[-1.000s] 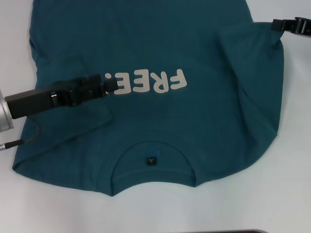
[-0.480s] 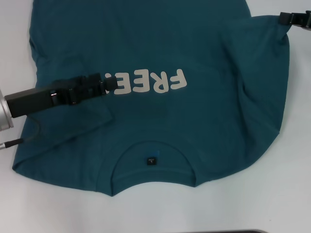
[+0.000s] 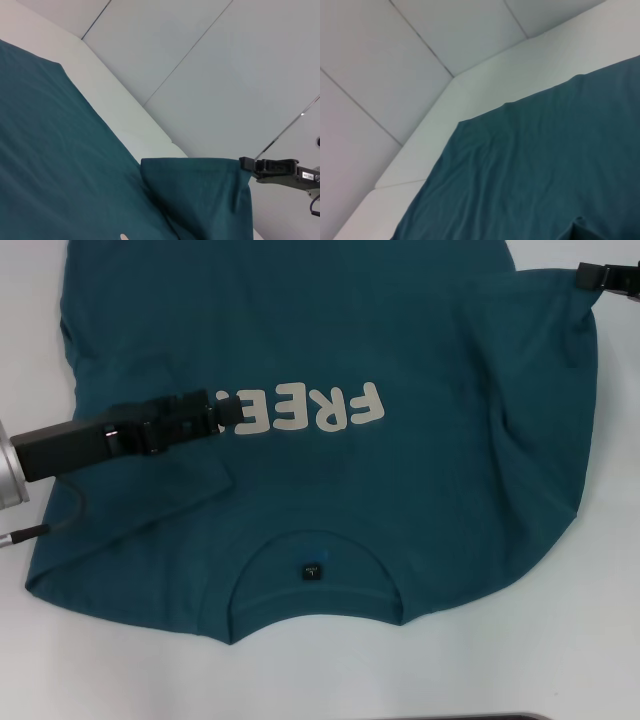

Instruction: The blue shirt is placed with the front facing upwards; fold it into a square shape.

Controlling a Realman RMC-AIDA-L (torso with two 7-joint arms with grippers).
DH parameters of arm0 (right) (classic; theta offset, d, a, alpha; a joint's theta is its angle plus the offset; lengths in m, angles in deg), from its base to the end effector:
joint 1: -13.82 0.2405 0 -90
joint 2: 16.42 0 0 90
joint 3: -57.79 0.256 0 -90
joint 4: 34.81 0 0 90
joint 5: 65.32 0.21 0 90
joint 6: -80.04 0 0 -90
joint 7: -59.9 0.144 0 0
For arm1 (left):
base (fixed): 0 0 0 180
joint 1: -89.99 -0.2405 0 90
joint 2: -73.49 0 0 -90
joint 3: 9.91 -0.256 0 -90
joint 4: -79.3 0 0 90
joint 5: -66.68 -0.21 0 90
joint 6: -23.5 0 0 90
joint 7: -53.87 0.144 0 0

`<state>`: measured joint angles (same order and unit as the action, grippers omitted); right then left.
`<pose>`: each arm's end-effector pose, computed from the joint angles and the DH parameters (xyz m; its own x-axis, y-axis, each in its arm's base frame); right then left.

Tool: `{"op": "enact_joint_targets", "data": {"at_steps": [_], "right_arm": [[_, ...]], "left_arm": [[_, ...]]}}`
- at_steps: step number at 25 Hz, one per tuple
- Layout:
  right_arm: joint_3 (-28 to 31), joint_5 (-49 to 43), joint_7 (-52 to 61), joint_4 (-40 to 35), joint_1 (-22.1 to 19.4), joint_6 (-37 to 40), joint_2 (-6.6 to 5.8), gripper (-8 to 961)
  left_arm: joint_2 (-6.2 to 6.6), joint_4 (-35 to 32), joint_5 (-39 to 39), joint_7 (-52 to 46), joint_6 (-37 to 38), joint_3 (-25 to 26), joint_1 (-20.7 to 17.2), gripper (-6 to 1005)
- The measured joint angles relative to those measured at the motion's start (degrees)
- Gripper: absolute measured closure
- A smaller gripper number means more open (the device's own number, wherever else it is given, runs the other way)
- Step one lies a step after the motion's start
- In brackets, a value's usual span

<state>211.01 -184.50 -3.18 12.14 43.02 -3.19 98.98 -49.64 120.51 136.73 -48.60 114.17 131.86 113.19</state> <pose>0.3023 0.3577 0.0869 0.3556 -0.6512 -0.6704 -0.9109 -0.4022 -0.0925 -0.2738 0.3005 -0.0069 0.4226 0.6658 0.6149 0.7828 -0.6100 0.1225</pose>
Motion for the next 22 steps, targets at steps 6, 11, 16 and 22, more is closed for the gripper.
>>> {"op": "enact_joint_targets", "data": {"at_steps": [6, 11, 16, 22], "right_arm": [[0.05, 1.17, -0.07, 0.95, -0.04, -2.53, -0.03, 842], [-0.05, 2.33, 0.15, 2.23, -0.32, -4.89, -0.2, 834], [-0.51, 2.32, 0.21, 2.02, 0.23, -5.21, -0.1, 826], [-3.53, 2.11, -0.07, 0.95, 0.86, -4.62, 0.68, 817]], "left_arm": [[-0.02, 0.0, 0.06, 0.0, 0.13, 0.0, 0.01, 121], [-0.09, 0.0, 0.08, 0.0, 0.12, 0.0, 0.01, 122], [-0.18, 0.0, 0.08, 0.0, 0.05, -0.08, 0.01, 122], [-0.17, 0.0, 0.08, 0.0, 0.07, -0.14, 0.0, 122]]}}
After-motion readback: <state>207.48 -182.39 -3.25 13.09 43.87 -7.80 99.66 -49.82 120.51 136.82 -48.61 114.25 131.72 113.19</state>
